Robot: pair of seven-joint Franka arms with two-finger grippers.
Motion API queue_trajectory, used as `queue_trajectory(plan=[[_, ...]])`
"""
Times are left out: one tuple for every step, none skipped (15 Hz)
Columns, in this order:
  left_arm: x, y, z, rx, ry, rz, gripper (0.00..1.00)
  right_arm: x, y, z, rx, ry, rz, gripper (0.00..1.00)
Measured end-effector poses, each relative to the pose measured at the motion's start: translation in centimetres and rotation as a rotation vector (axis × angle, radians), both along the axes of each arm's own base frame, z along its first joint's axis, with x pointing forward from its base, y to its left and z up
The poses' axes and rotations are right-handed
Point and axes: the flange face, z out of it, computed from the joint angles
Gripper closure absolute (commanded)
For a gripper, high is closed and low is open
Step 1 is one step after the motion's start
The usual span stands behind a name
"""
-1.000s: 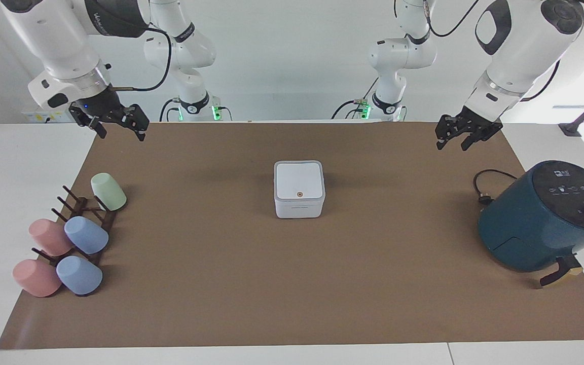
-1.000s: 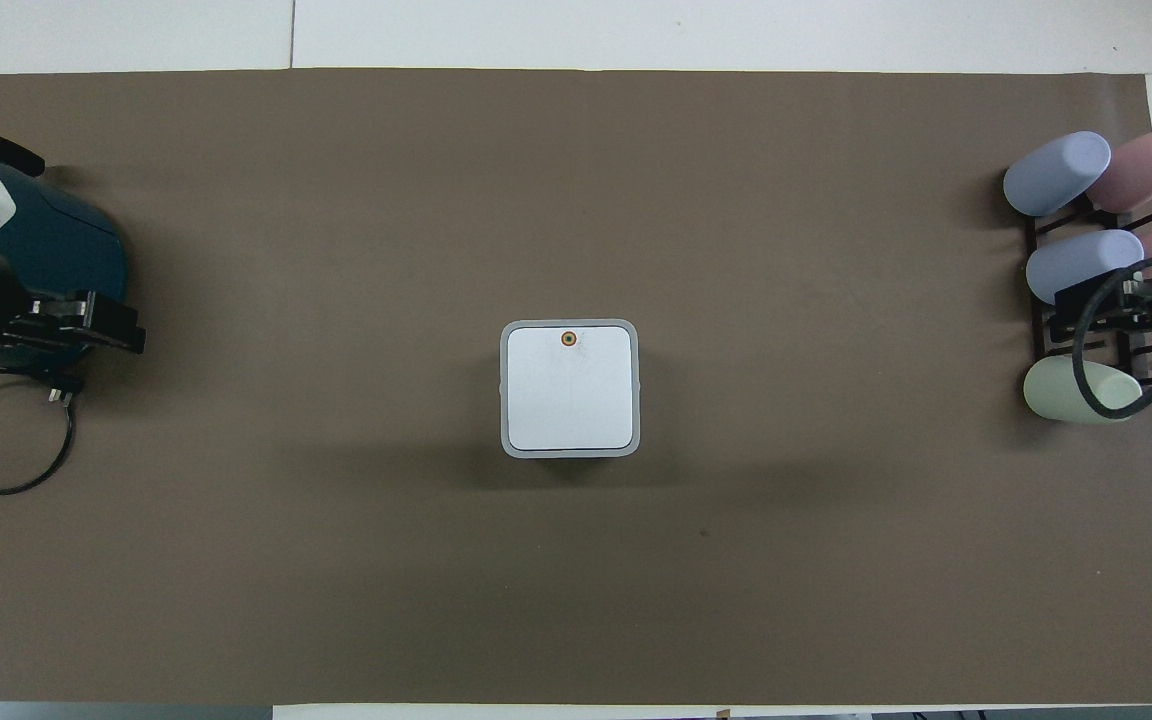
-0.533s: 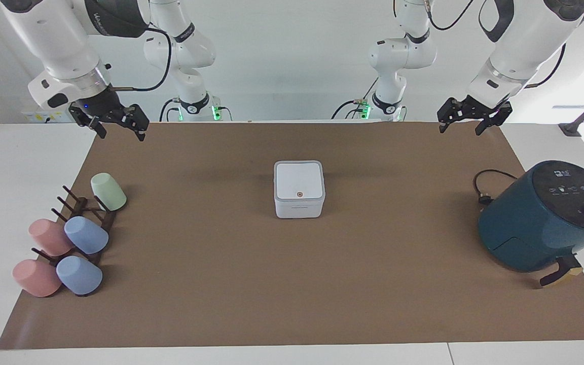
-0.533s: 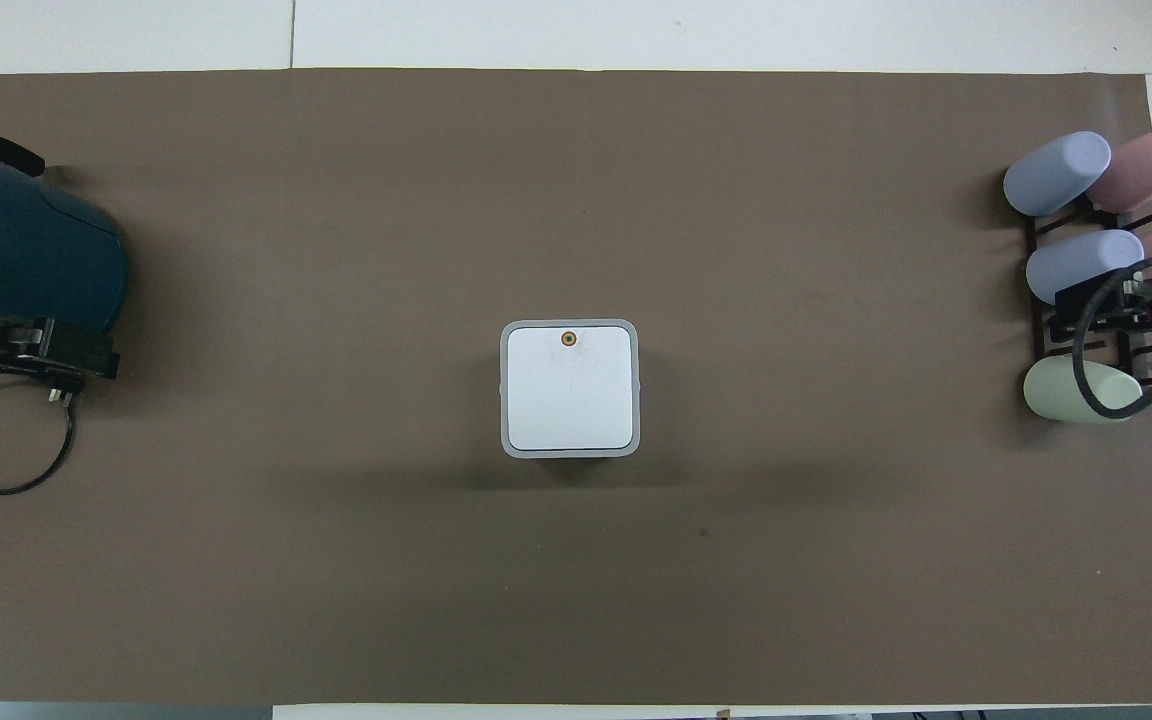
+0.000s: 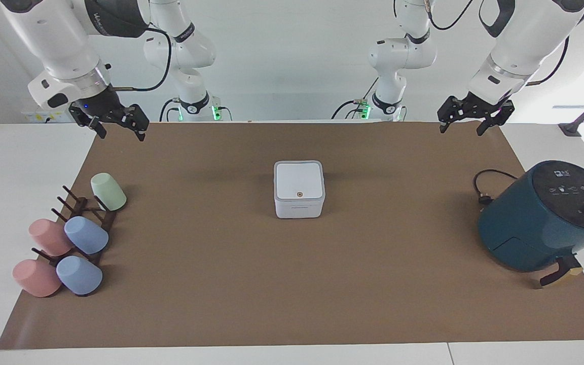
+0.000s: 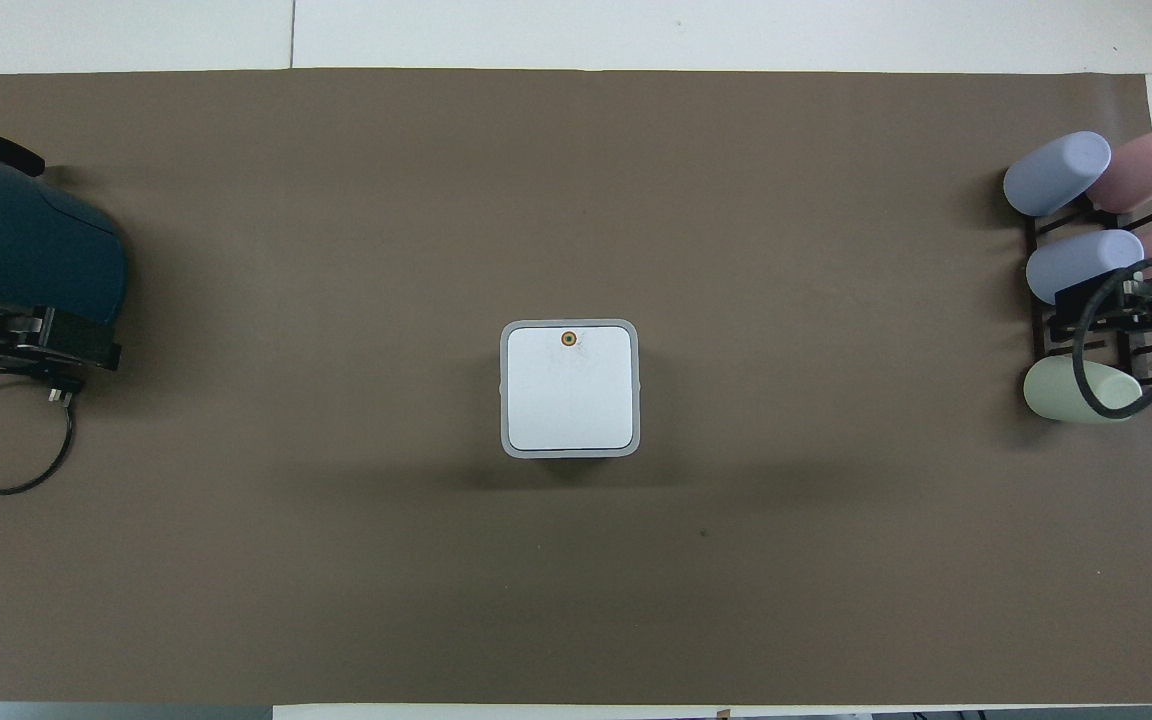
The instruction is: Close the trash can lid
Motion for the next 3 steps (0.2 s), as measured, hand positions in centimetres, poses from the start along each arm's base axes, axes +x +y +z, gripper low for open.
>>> queue_trajectory(plan=[[0.02,0.0,-0.01,0.0,0.0,0.002,0.0,0.0,0.0,0.0,0.0,0.0,0.0,0.0],[0.02,0.0,0.0,0.0,0.0,0.004,0.0,0.0,0.0,0.0,0.0,0.0,0.0,0.0],[0.02,0.0,0.01,0.0,0.0,0.005,0.0,0.0,0.0,0.0,0.0,0.0,0.0,0.0]])
